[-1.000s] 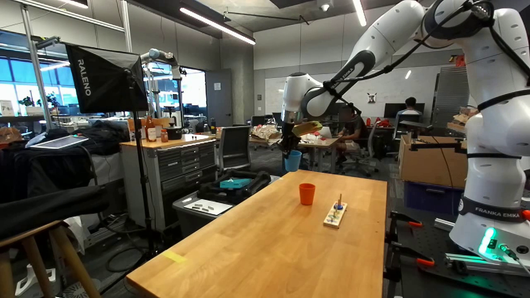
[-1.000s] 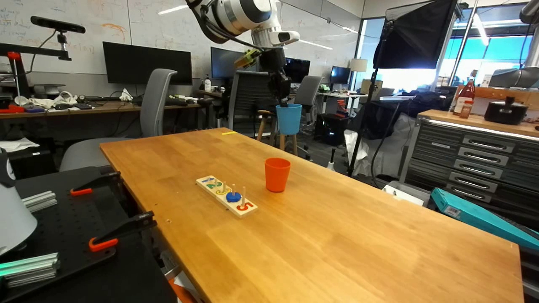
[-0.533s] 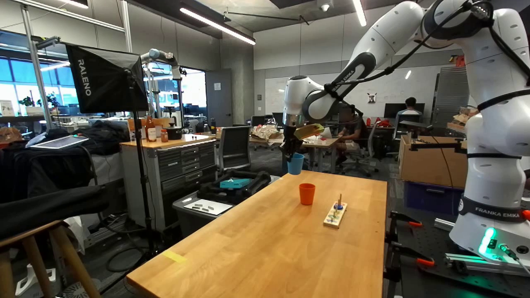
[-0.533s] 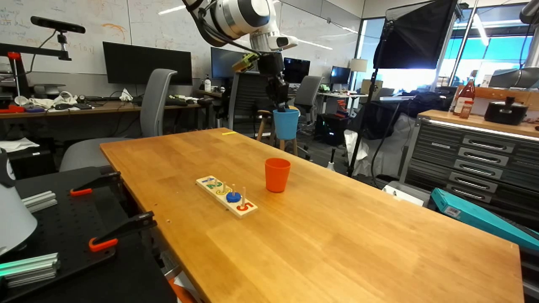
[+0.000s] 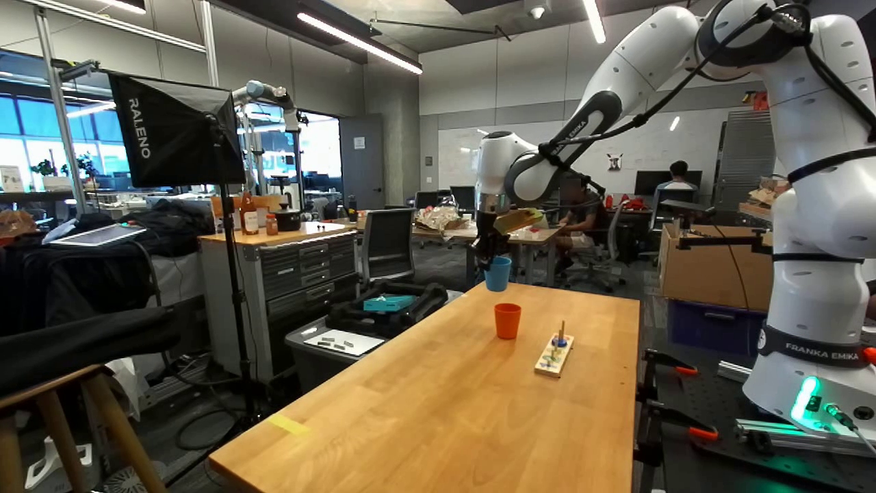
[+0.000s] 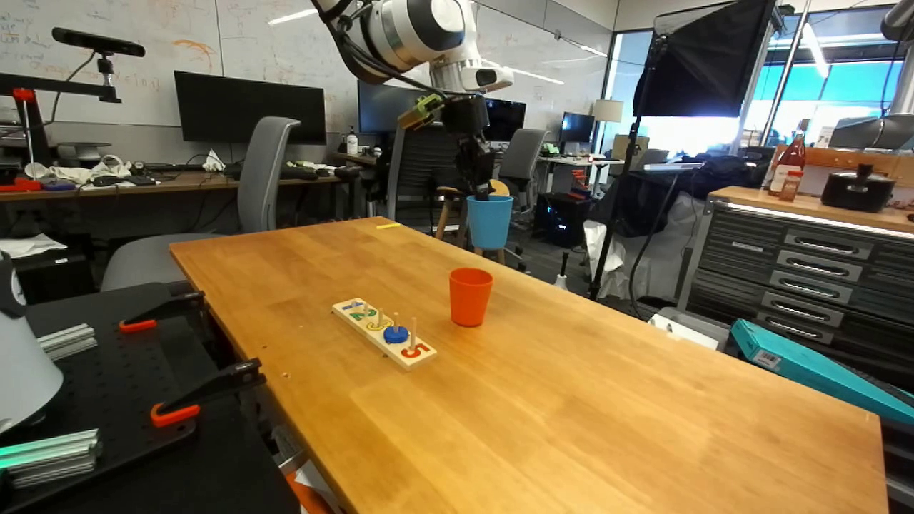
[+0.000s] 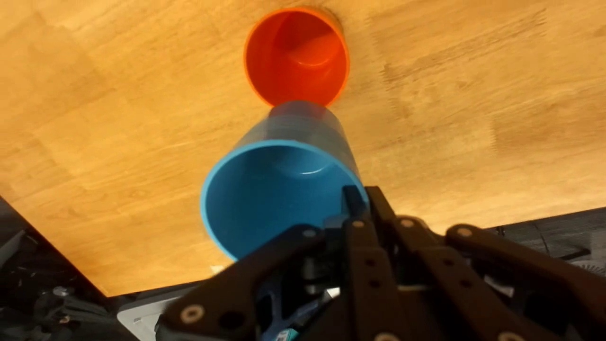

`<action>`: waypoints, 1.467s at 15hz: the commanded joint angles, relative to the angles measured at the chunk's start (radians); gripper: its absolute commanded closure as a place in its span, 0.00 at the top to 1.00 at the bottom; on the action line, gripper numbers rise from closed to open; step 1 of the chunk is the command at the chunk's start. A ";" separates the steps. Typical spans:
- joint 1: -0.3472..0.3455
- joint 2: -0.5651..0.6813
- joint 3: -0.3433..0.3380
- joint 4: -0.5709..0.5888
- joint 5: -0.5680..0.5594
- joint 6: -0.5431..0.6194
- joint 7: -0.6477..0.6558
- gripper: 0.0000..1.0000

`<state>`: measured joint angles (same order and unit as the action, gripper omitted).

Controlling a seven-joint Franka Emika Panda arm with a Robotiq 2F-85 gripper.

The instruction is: Put the blue cup in the orange cup

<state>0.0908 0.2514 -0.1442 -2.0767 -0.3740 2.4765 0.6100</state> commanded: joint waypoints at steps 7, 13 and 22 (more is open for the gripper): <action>-0.009 -0.024 0.003 -0.092 -0.009 -0.023 -0.027 0.01; -0.004 -0.001 0.000 -0.080 -0.016 0.007 -0.002 0.54; -0.007 0.035 0.105 0.046 0.196 -0.047 -0.143 1.00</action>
<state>0.0914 0.2579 -0.0902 -2.1096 -0.2982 2.4895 0.5657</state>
